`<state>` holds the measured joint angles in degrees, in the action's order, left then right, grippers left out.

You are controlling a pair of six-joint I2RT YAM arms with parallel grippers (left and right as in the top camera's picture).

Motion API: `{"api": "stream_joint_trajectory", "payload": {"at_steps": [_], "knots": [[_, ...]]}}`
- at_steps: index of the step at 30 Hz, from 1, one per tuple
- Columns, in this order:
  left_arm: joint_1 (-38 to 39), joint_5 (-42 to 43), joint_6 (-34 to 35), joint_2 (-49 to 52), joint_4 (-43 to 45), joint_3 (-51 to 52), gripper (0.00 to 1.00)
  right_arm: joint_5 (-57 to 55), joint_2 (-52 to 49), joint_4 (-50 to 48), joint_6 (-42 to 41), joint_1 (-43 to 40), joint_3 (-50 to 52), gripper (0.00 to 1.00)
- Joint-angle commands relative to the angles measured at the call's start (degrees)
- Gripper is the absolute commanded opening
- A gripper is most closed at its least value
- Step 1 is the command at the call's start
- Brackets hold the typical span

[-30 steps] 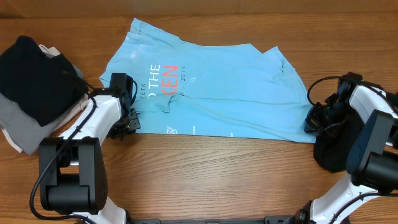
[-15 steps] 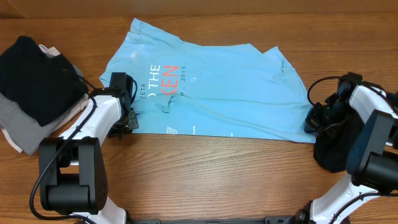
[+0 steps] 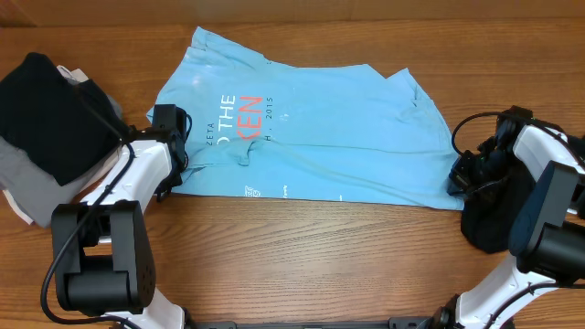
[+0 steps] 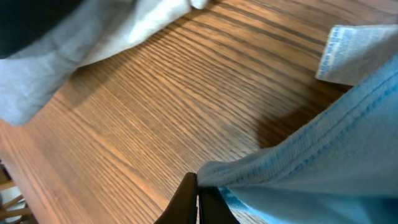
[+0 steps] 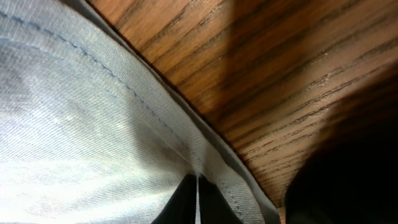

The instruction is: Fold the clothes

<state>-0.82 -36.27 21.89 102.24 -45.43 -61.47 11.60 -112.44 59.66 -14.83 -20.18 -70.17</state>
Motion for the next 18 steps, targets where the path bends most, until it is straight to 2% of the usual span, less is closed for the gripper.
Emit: {"api": "stream_joint_trajectory", "payload": {"at_steps": [1,8,9,11,14,15,18], "knots": [[-0.4,-5.2,-0.7,-1.2,-1.0,0.3,0.04,-6.8,-2.6,-2.5,-0.2,-1.3,1.6,0.07],[-0.4,-10.5,-0.7,-1.2,1.5,0.1,0.07,-6.8,-2.6,-2.6,-0.2,-1.3,1.6,0.07],[-0.4,-11.0,-1.3,-1.2,1.9,0.1,0.12,-6.9,-2.6,-2.6,-0.2,-1.3,1.6,0.07],[-0.4,-12.7,-1.8,-1.2,2.1,0.1,0.32,-6.8,-2.6,-2.6,-0.2,-1.3,1.6,0.07],[-0.4,-12.6,-1.7,-1.2,1.9,0.0,0.33,-6.8,-2.6,-2.6,-0.2,-1.3,1.6,0.07],[-0.4,-11.7,-1.7,-1.2,1.5,-0.2,0.3,-6.8,-2.6,-2.6,-0.2,-1.3,1.6,0.07],[0.3,1.4,-2.1,-2.5,0.7,-1.7,0.22,-6.8,-2.6,-2.8,-0.2,-1.3,1.6,0.07]]}}
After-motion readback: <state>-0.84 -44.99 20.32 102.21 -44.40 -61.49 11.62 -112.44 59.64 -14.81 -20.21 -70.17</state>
